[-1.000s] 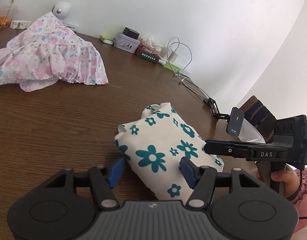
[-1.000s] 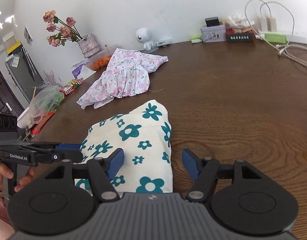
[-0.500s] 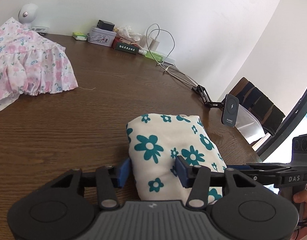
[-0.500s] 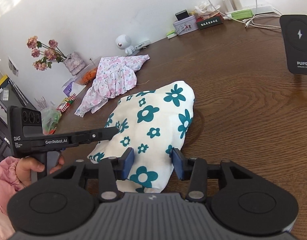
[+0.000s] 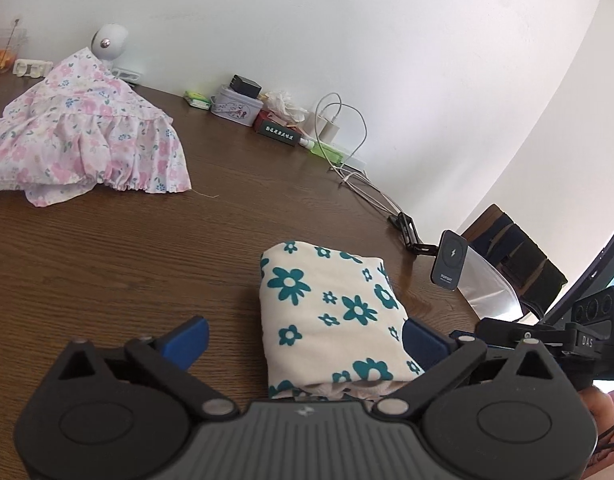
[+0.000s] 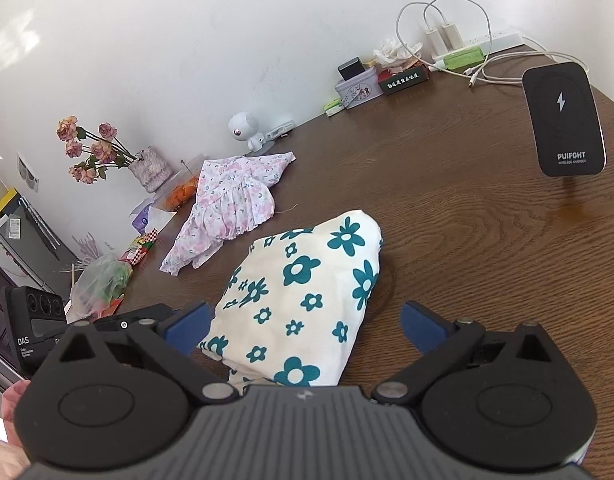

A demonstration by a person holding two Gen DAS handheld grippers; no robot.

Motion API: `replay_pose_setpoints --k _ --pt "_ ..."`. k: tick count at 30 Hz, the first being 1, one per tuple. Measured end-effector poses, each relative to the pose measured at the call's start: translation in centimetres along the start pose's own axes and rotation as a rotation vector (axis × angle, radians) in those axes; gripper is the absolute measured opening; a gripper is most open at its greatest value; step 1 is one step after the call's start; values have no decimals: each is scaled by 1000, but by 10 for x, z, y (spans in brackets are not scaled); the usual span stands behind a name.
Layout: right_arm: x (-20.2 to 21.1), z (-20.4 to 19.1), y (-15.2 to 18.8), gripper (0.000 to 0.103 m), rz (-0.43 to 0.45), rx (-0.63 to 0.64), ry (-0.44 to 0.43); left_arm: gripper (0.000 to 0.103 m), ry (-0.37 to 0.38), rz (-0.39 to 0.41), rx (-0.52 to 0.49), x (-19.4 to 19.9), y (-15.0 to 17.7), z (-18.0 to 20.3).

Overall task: Fold clothes
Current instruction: 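Grasp the folded bundle sides with the right gripper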

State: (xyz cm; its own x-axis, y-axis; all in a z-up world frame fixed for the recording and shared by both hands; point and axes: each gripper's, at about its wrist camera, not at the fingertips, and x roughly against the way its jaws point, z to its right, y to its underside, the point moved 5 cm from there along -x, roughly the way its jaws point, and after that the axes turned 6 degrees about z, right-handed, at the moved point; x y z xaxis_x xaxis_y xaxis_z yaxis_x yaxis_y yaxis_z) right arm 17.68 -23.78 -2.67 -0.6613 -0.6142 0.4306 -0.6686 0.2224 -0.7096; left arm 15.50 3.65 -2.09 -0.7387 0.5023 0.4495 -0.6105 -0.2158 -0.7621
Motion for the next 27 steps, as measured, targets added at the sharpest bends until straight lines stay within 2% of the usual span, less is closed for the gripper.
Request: replay_pose_setpoints --k 4,7,12,14,19,21,23,24,26,27 --pt "-8 0 1 103 -17 -1 8 103 2 -26 -25 -12 -5 3" --pt "-21 5 -2 103 -47 -10 22 102 -16 -92 -17 -36 -12 -7" --pt "-50 17 -4 103 -136 -54 17 93 -11 -218 -40 -71 -15 -12" --pt "-58 22 -5 103 -154 -77 14 89 -10 -244 -49 -78 -14 -12" --pt "-70 21 -6 101 -152 -79 -15 82 46 -272 -27 -88 -14 -16" --pt "-75 22 -6 96 -159 -98 -54 81 73 -275 -16 -91 -14 -17" --pt "-78 24 -7 82 -171 -124 -81 77 95 -279 -13 -93 -14 -17" --pt "-79 26 -8 80 -174 -133 -82 74 106 -282 -3 -94 -13 -17" --pt "-79 31 -10 62 -182 -155 -85 67 127 -290 15 -95 -13 -18" --pt "-79 36 -11 61 -185 -177 -89 66 133 -288 19 -95 -13 -19"
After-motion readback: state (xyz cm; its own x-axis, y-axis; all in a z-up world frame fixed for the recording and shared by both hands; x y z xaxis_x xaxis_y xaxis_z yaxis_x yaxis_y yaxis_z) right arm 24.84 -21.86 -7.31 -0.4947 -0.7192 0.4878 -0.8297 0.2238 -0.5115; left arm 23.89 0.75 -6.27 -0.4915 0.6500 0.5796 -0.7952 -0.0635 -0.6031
